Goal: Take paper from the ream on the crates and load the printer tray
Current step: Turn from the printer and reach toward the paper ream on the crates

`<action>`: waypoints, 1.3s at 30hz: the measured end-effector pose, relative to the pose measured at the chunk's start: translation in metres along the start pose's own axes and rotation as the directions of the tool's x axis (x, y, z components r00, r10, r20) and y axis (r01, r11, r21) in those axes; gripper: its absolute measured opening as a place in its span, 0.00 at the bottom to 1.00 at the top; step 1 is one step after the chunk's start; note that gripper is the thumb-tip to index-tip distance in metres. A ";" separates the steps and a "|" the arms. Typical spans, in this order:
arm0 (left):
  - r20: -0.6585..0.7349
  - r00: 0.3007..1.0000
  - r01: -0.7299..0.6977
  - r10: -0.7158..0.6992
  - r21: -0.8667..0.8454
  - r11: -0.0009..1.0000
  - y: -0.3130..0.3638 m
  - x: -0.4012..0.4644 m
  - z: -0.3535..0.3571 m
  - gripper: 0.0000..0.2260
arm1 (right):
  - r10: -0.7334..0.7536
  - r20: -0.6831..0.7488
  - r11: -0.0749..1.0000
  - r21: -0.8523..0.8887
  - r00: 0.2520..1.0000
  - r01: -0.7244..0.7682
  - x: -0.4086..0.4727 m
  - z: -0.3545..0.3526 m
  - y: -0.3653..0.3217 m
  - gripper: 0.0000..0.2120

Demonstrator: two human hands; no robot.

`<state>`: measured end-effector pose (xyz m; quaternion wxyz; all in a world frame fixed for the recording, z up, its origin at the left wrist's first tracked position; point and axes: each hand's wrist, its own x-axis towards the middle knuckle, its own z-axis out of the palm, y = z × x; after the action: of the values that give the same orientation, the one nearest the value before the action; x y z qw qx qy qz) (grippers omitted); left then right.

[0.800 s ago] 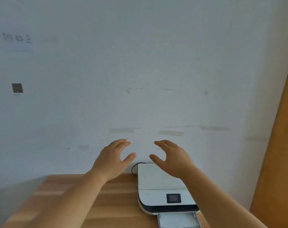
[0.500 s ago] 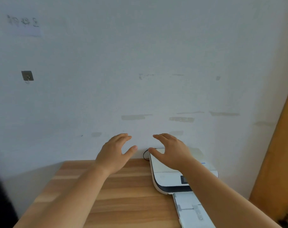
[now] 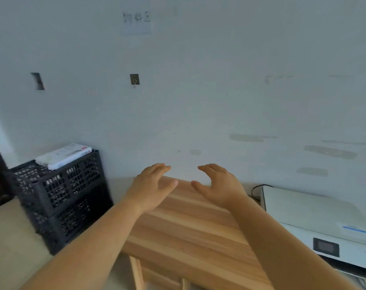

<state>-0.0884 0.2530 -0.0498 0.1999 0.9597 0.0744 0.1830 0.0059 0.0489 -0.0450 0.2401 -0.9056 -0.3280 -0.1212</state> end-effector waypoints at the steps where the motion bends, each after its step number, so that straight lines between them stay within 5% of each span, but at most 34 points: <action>1: 0.000 1.000 0.023 -0.023 0.018 1.000 -0.010 -0.004 -0.006 0.28 | -0.026 0.014 0.999 0.023 1.000 0.026 0.008 0.009 -0.009 0.29; 12: -0.055 0.980 0.194 -0.192 0.029 0.981 -0.125 -0.037 -0.053 0.27 | -0.213 0.107 0.975 0.084 0.971 0.205 0.060 0.096 -0.104 0.30; 23: -0.024 0.986 0.166 -0.166 0.003 0.986 -0.291 -0.049 -0.104 0.29 | -0.168 0.136 0.985 0.058 0.976 0.161 0.100 0.182 -0.241 0.32; 39: -0.067 0.920 0.387 -0.386 -0.005 0.922 -0.518 -0.043 -0.151 0.30 | -0.313 0.281 0.945 0.187 0.907 0.268 0.221 0.361 -0.392 0.31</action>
<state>-0.2213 0.7685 -0.1473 0.2256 0.9203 0.2697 0.1717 -0.0604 0.6152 -0.1315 0.2300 -0.8344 -0.5007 0.0106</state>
